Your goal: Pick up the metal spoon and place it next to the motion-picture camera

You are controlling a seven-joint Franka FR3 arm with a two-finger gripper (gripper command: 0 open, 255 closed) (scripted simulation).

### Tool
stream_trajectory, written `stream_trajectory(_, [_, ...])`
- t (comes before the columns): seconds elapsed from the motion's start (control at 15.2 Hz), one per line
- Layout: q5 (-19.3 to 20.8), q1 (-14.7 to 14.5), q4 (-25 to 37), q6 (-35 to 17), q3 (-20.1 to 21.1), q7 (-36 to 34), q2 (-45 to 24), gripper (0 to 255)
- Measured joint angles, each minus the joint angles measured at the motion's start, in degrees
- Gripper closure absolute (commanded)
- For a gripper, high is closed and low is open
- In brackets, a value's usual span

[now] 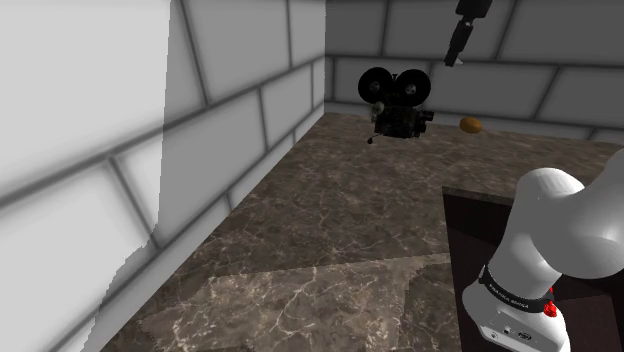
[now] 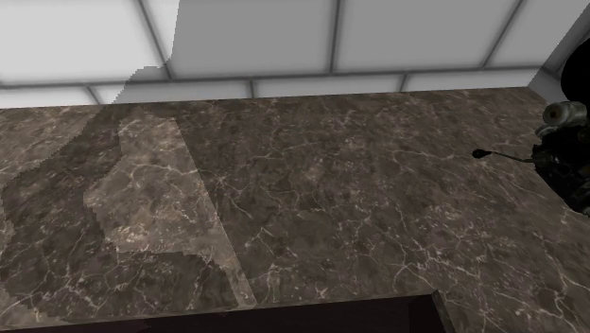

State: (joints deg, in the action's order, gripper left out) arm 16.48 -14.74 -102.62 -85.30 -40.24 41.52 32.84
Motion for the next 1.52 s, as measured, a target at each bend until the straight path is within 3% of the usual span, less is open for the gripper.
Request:
stream_trajectory(0.2, [-0.8,-1.7,4.0,-0.6,-5.9,4.7,-3.7,255])
stream_trajectory(0.4, [-3.6,-5.3,10.6,-0.6,-14.5,10.5,-9.9,255])
stream_trajectory(0.53, [-7.3,-9.1,15.1,-0.8,-23.0,15.5,-15.4,255])
stream_trajectory(0.59, [-11.3,-13.9,18.5,-0.3,-32.3,19.4,-20.3,255])
stream_trajectory(0.66, [-13.3,-16.3,19.6,-0.7,-36.7,21.5,-22.3,255])
stream_trajectory(0.73, [-13.8,-17.2,19.7,-1.1,-38.2,22.3,-22.8,255])
stream_trajectory(1.52, [-8.1,-10.0,7.1,-10.5,-29.2,19.6,-16.6,255])
